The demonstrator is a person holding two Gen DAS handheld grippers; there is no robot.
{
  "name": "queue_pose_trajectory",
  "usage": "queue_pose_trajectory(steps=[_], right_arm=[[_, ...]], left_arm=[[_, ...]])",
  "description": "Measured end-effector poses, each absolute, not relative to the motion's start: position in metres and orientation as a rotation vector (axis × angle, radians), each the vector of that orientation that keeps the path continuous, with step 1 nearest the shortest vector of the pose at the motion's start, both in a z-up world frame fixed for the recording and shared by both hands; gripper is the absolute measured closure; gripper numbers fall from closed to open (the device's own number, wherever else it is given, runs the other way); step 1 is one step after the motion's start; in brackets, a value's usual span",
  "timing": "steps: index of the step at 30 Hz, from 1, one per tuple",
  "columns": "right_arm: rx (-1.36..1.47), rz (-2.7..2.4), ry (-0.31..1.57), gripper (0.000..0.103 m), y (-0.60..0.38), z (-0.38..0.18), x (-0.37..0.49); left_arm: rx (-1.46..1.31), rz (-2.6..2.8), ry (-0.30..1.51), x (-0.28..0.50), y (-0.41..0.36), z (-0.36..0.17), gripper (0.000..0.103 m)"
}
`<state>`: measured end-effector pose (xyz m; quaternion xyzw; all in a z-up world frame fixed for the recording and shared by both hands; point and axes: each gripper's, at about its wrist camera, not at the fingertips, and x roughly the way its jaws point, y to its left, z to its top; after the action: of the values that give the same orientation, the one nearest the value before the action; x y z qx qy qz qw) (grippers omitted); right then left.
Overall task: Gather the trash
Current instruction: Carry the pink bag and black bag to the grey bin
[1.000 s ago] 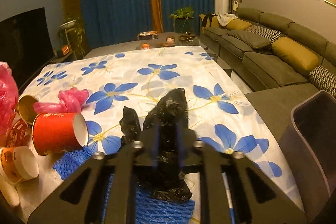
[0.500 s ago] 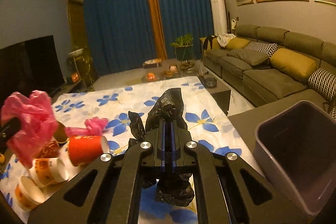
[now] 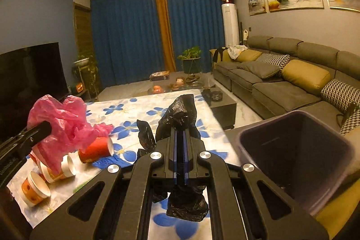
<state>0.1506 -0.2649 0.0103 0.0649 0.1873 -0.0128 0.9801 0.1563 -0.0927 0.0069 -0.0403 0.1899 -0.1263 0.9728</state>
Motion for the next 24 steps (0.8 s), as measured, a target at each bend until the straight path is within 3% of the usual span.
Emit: queue_pose_trajectory(steps=[24], right_arm=[[0.16,-0.391,0.274,0.098,-0.403,0.016,0.098]], left_arm=[[0.008,-0.629,0.357,0.164,-0.282,0.011,0.101]])
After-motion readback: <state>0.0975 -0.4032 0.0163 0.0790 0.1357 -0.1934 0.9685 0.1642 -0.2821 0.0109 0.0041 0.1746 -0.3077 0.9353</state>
